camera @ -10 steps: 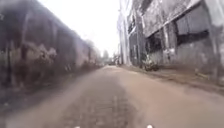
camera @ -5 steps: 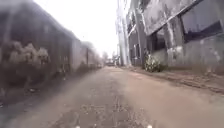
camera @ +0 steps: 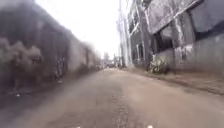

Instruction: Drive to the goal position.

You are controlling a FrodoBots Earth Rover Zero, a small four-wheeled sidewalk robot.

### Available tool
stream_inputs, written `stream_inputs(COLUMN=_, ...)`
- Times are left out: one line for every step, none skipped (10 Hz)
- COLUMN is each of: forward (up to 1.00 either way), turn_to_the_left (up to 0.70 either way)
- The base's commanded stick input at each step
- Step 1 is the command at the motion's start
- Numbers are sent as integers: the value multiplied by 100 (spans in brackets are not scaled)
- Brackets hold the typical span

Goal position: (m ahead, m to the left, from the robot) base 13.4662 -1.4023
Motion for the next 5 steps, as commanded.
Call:
stream_inputs(forward=100, turn_to_the_left=-22)
stream_inputs(forward=100, turn_to_the_left=-27)
stream_inputs(forward=100, turn_to_the_left=-27)
stream_inputs(forward=100, turn_to_the_left=-27)
stream_inputs(forward=100, turn_to_the_left=-20)
